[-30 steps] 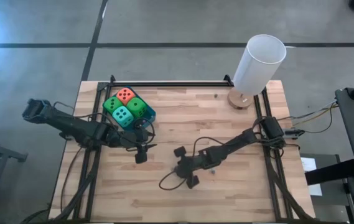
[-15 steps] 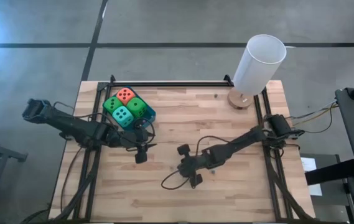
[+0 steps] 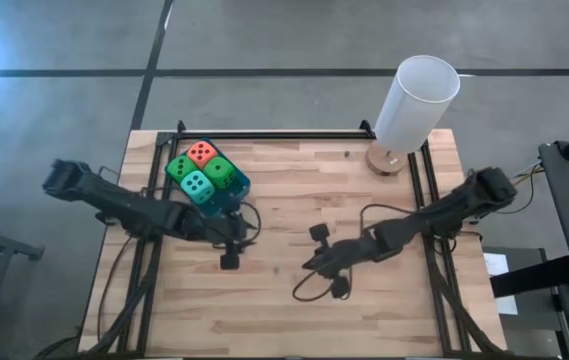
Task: Pick & Place Dice
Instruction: Put the small violet dice into the blue bin
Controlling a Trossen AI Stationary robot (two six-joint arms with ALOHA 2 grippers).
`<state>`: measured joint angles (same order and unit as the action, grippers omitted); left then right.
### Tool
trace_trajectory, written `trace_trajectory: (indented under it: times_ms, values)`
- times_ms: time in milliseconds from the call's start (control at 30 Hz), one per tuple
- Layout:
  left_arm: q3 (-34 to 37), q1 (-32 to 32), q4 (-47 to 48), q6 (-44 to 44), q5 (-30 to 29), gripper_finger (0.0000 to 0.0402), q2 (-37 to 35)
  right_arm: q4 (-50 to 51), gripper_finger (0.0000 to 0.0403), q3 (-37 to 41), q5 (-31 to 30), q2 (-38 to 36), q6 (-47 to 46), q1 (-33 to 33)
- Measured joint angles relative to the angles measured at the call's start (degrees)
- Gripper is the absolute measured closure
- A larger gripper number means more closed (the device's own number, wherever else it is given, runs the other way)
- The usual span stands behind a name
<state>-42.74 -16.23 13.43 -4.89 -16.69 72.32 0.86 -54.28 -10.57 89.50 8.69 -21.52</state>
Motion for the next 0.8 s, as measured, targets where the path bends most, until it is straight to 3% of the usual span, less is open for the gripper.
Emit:
trace_trajectory:
  times_ms: [200, 500, 800]
  values:
    - [0.0, 0.1, -5.5, 5.5, 6.9, 0.0207, 5.5, -0.5, 0.0394, 3.9, 0.0, -5.1, -1.4, 0.0]
    - [-0.1, 0.4, -15.4, 7.0, 17.5, 0.0218, 16.0, -3.4, 0.0394, 6.1, 0.0, -7.0, -1.0, 0.0]
    - [-0.7, 0.6, -20.1, -4.6, 17.6, 0.0214, 22.0, -4.1, 0.0394, 6.1, 0.0, -7.0, -1.2, 0.0]
